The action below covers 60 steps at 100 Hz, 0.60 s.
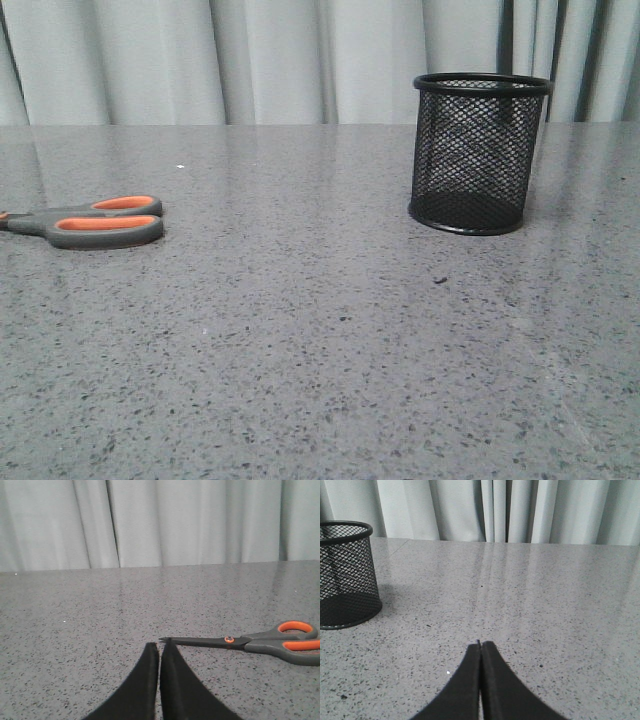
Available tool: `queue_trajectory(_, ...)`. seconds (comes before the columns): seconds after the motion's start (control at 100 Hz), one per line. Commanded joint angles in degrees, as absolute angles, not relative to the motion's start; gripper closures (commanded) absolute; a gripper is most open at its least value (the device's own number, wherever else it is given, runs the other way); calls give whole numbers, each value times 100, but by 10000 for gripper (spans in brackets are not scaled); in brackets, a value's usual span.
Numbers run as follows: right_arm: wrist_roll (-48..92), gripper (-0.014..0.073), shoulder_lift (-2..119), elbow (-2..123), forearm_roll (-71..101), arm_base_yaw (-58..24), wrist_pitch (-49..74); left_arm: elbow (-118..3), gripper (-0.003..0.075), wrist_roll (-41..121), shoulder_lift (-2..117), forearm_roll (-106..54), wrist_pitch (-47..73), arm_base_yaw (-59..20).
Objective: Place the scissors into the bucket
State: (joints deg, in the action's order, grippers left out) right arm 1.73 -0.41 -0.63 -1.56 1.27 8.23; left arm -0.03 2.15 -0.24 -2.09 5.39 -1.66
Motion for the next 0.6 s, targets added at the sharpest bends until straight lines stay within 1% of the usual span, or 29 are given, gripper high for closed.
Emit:
queue_trajectory(0.0, 191, 662, -152, -217, -230, 146, 406, 91, 741, 164, -167, -227, 127, -158)
queue_trajectory(0.18, 191, 662, -152, -217, -165, 146, 384, 91, 741, 164, -167, -238, 127, -158)
queue_trajectory(0.59, 191, 662, -152, -217, 385, 146, 361, 91, 741, 164, -167, -1192, 135, -158)
